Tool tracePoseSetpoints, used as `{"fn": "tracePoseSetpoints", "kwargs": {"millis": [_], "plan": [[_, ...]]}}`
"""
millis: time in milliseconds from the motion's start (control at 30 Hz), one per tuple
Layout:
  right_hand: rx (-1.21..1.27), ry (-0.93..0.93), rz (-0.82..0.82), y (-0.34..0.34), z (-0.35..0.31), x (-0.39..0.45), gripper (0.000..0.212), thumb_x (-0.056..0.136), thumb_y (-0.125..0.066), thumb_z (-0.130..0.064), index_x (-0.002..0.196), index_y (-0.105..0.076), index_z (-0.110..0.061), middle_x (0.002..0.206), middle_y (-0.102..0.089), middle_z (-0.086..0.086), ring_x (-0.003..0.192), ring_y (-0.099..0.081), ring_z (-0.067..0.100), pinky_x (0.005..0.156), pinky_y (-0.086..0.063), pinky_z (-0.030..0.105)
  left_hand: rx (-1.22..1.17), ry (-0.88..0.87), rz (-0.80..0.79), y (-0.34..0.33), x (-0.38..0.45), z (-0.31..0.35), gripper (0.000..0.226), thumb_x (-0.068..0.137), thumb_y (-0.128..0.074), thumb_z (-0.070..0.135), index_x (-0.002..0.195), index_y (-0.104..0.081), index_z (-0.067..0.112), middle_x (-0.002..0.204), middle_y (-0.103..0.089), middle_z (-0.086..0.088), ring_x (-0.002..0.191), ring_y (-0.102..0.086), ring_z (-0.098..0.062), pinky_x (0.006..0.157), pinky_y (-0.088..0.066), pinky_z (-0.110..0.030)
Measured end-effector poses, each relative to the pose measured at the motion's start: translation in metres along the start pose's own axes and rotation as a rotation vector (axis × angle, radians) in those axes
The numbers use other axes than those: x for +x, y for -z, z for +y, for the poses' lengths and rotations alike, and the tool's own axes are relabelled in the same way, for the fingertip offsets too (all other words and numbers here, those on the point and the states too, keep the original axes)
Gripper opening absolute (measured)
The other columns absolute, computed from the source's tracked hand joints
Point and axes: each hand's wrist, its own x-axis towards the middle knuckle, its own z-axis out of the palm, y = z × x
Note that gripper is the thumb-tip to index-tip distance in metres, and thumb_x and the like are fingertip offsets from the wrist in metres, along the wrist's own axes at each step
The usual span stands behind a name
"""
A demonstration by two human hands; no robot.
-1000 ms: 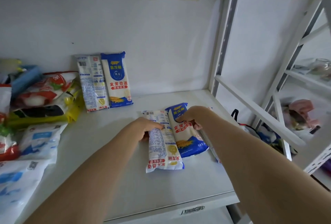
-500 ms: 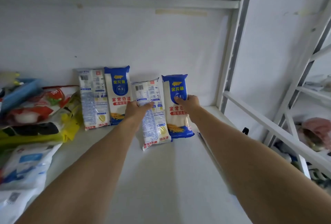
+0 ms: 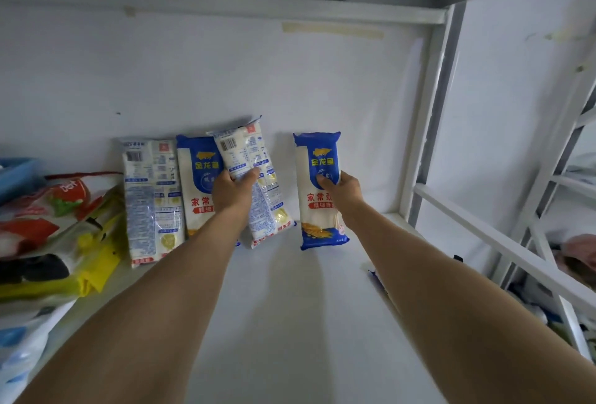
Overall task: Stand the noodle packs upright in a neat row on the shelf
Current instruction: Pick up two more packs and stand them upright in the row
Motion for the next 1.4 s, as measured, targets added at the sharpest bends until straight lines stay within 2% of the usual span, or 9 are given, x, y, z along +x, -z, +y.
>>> {"fn": "tracePoseSetpoints", "kwargs": {"millis": [200, 367, 533, 700, 833, 933, 1067, 1233, 1400], "plan": [[0.047, -0.023, -0.009, -0.013, 0.008, 0.013, 0.011, 0.089, -0.062, -0.029, 0.094, -0.062, -0.02, 0.086, -0.069, 0.003, 0.078, -0.067, 0.022, 0.075, -0.056, 0.037, 0.126, -0.054, -0.056, -0.01, 0.008, -0.018, 0.04, 0.083, -0.068, 0.036, 0.115, -0.063, 0.012, 0.114, -0.071, -0.008, 0.102, -0.069, -0.029, 0.088, -0.056, -0.042], [-0.019, -0.038, 0.026, -0.016, 0.009, 0.016, 0.027, 0.088, -0.061, -0.037, 0.104, -0.06, -0.016, 0.1, -0.072, 0.008, 0.088, -0.069, 0.025, 0.085, -0.057, 0.044, 0.213, -0.122, -0.005, -0.015, 0.005, -0.021, 0.037, 0.087, -0.064, 0.034, 0.115, -0.06, 0.009, 0.116, -0.07, -0.007, 0.104, -0.068, -0.028, 0.076, -0.048, -0.031], [-0.062, -0.069, 0.069, -0.011, 0.006, 0.009, 0.044, 0.086, -0.063, -0.043, 0.119, -0.053, -0.016, 0.107, -0.068, 0.006, 0.077, -0.064, 0.014, 0.058, -0.051, 0.026, 0.203, -0.233, 0.079, -0.016, -0.004, -0.033, 0.039, 0.088, -0.066, 0.026, 0.117, -0.058, 0.002, 0.115, -0.069, -0.013, 0.101, -0.068, -0.03, 0.074, -0.048, -0.03], [-0.13, -0.072, 0.164, 0.0, 0.01, -0.001, 0.069, 0.077, -0.071, -0.048, 0.134, -0.044, -0.02, 0.131, -0.051, 0.005, 0.096, -0.06, 0.016, 0.084, -0.058, 0.041, 0.189, -0.37, 0.192, -0.012, -0.024, -0.036, 0.042, 0.084, -0.069, 0.021, 0.12, -0.056, 0.004, 0.118, -0.065, -0.013, 0.105, -0.064, -0.026, 0.075, -0.05, -0.027], [-0.207, 0.011, 0.303, 0.006, 0.01, -0.014, 0.06, 0.08, -0.069, -0.043, 0.13, -0.046, -0.017, 0.129, -0.048, 0.004, 0.088, -0.053, 0.013, 0.079, -0.056, 0.033, 0.281, -0.473, 0.222, -0.015, -0.041, -0.028, 0.04, 0.084, -0.069, 0.019, 0.116, -0.052, 0.004, 0.119, -0.058, -0.016, 0.102, -0.06, -0.026, 0.067, -0.044, -0.023], [-0.273, 0.058, 0.302, 0.011, 0.008, -0.026, 0.047, 0.082, -0.068, -0.041, 0.12, -0.053, -0.017, 0.124, -0.055, 0.004, 0.087, -0.056, 0.012, 0.077, -0.056, 0.033, 0.32, -0.474, 0.098, -0.027, -0.066, -0.024, 0.039, 0.085, -0.066, 0.02, 0.117, -0.051, 0.004, 0.123, -0.054, -0.012, 0.1, -0.059, -0.022, 0.071, -0.049, -0.029], [-0.372, 0.043, 0.125, 0.03, 0.009, -0.047, 0.03, 0.085, -0.065, -0.034, 0.107, -0.063, -0.014, 0.104, -0.068, 0.004, 0.081, -0.062, 0.017, 0.072, -0.057, 0.033, 0.258, -0.196, -0.34, -0.057, -0.111, -0.024, 0.046, 0.08, -0.065, 0.02, 0.12, -0.05, 0.002, 0.11, -0.052, -0.008, 0.094, -0.057, -0.022, 0.082, -0.052, -0.037], [-0.539, -0.106, -0.145, 0.09, 0.009, -0.069, 0.037, 0.085, -0.065, -0.032, 0.105, -0.068, 0.0, 0.085, -0.064, 0.011, 0.069, -0.056, 0.02, 0.057, -0.045, 0.026, 0.198, 0.261, -0.662, -0.083, -0.167, -0.014, 0.03, 0.089, -0.055, 0.009, 0.117, -0.054, -0.001, 0.095, -0.06, -0.015, 0.06, -0.06, -0.02, 0.048, -0.052, -0.025], [-0.833, -0.298, -0.185, 0.17, 0.009, -0.097, 0.039, 0.091, -0.058, -0.037, 0.097, -0.062, 0.002, 0.074, -0.064, 0.012, 0.054, -0.057, 0.02, 0.057, -0.051, 0.028, 0.406, 0.329, -0.728, -0.097, -0.205, -0.003, 0.02, 0.092, -0.057, 0.015, 0.081, -0.049, 0.0, 0.078, -0.065, -0.021, 0.069, -0.067, -0.033, 0.076, -0.061, -0.044]]}}
